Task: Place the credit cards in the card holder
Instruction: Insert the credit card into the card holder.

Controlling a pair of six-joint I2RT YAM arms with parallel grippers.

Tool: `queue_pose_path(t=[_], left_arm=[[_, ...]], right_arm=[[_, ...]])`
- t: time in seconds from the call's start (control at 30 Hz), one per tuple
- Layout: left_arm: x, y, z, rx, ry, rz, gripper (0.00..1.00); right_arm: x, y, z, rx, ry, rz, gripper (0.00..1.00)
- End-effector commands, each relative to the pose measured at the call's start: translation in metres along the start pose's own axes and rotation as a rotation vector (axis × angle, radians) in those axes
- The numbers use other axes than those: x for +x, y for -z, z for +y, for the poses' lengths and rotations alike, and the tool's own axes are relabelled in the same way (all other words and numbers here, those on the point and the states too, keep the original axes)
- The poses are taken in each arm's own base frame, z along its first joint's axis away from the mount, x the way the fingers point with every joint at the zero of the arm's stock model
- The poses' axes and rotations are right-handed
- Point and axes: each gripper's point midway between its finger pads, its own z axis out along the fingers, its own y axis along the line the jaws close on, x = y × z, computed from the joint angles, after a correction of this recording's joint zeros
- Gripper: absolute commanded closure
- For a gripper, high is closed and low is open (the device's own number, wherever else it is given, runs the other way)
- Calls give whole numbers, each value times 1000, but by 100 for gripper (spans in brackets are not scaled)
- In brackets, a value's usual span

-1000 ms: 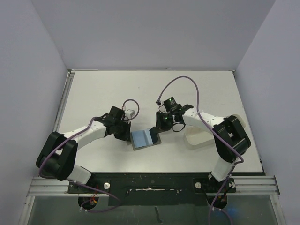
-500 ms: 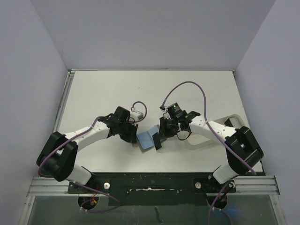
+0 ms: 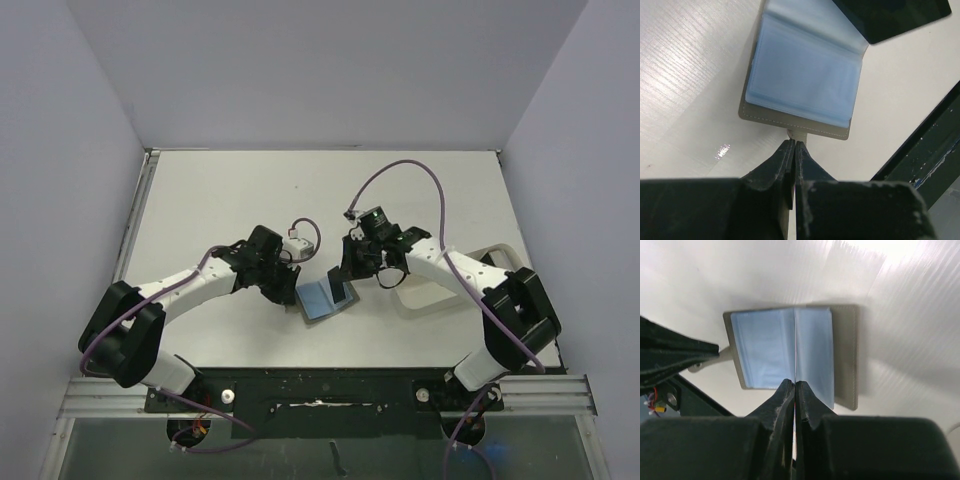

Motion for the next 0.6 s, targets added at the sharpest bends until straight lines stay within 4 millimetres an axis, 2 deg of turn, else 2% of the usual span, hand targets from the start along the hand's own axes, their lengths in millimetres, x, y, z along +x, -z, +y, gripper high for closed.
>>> queue_pose_path(t=[0.0, 0.07, 0.3, 0.57], left_arm=[[-23, 13, -16, 65, -98, -67, 100], [-23, 15, -16, 64, -121, -65, 100], [-18, 14, -19, 83, -223, -35, 100], [-10, 17, -29, 118, -369, -4, 100]], right_arm=[[-46, 4, 4, -6, 34, -108, 100], [-47, 1, 4, -12, 30, -99, 100], [-22, -15, -4, -26, 3, -39, 100], [8, -4, -1, 2, -9, -8, 100]])
